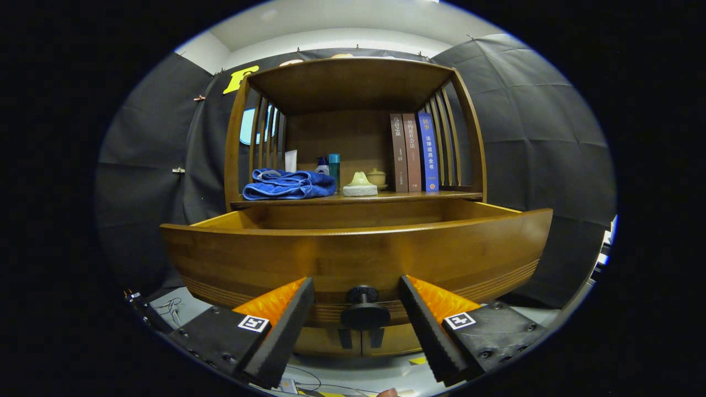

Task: Pull open the drawer, take out the items inside it, and place them on the countertop above the cabinet.

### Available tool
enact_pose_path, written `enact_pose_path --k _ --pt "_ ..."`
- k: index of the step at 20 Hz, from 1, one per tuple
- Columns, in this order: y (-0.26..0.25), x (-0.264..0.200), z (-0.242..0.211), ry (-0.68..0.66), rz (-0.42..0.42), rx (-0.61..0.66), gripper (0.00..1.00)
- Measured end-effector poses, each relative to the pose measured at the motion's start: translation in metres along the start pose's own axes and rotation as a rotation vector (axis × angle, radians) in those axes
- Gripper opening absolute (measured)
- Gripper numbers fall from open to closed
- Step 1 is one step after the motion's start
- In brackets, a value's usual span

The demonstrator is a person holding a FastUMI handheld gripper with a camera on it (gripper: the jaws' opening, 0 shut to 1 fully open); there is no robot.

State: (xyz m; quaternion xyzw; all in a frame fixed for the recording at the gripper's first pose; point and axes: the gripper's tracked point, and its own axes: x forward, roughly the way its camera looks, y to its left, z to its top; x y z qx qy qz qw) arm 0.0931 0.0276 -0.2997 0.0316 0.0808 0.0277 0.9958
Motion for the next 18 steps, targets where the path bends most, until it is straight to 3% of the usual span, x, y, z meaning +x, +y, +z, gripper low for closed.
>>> enact_pose_path --k 6,18 --pt "-0.001 0.003 0.002 -0.01 0.001 0.014 1.0" --pt "-0.002 0.079 0.012 0.018 0.001 -0.008 0.99"
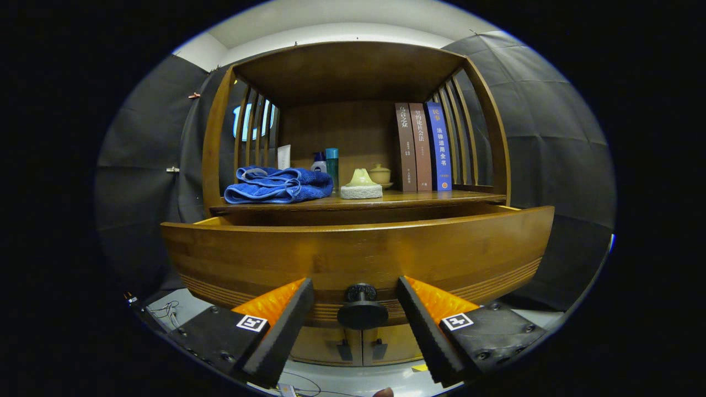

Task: Pull open the drawer, take out the items inside it, and place them on the countertop above the cabinet.

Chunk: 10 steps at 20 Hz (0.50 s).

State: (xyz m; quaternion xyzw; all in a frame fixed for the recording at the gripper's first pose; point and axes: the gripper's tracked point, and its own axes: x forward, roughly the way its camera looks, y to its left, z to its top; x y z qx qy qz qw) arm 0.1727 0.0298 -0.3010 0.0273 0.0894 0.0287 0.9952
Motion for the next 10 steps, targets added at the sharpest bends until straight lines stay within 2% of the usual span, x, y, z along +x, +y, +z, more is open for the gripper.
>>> enact_pose_path --k 10 --pt "0.001 0.067 0.004 0.007 -0.006 -0.035 0.99"
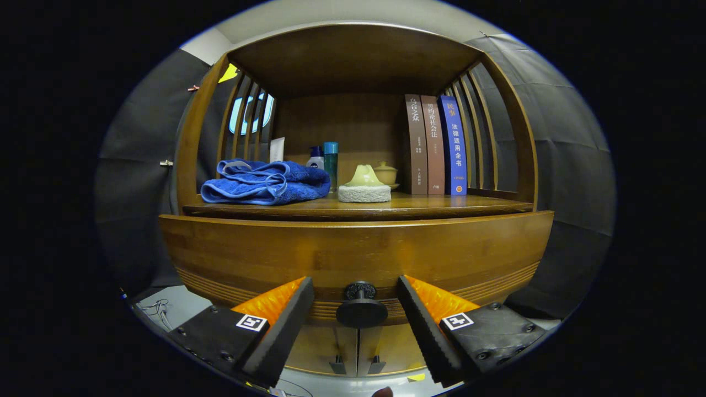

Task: Pull open the drawer, take out the items inside it, and place them on the countertop above the cabinet.

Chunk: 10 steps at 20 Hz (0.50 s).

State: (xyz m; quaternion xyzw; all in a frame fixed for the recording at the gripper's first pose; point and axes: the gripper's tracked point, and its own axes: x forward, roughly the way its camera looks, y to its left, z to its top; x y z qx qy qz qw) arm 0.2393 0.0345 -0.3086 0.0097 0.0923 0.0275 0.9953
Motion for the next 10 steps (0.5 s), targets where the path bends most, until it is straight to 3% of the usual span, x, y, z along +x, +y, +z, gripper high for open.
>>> enact_pose_path --k 10 --pt "0.002 0.023 -0.002 0.001 -0.019 -0.028 1.0"
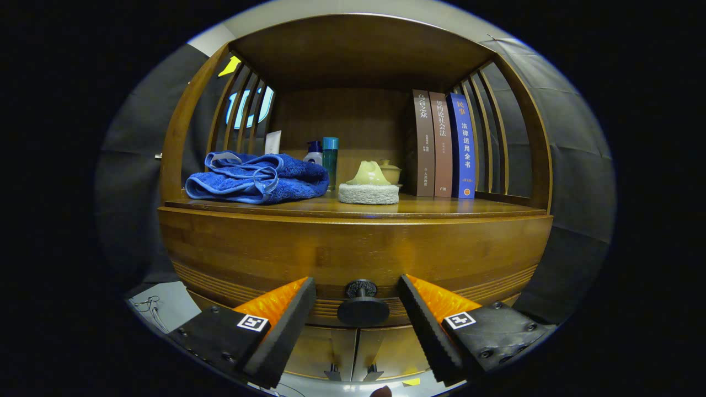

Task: Pull open the drawer, take out the items inside it, and place them on the countertop above the cabinet.

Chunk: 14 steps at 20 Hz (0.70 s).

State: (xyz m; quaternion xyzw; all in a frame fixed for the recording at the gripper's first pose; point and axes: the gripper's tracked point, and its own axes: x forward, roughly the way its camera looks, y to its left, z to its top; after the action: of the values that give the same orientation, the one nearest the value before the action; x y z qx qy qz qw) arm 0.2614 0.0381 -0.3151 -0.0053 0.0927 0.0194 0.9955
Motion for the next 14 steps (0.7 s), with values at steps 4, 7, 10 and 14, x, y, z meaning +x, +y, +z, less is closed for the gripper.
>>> enact_pose_path --k 4,7,10,14 --pt "-0.002 0.0 -0.003 0.02 -0.001 -0.019 0.99" --pt "0.004 -0.009 0.002 0.064 0.032 -0.039 0.99" --pt "0.005 -0.035 0.048 0.008 0.049 -0.024 0.99" --pt "-0.006 -0.099 0.132 -0.06 0.028 0.022 0.99"
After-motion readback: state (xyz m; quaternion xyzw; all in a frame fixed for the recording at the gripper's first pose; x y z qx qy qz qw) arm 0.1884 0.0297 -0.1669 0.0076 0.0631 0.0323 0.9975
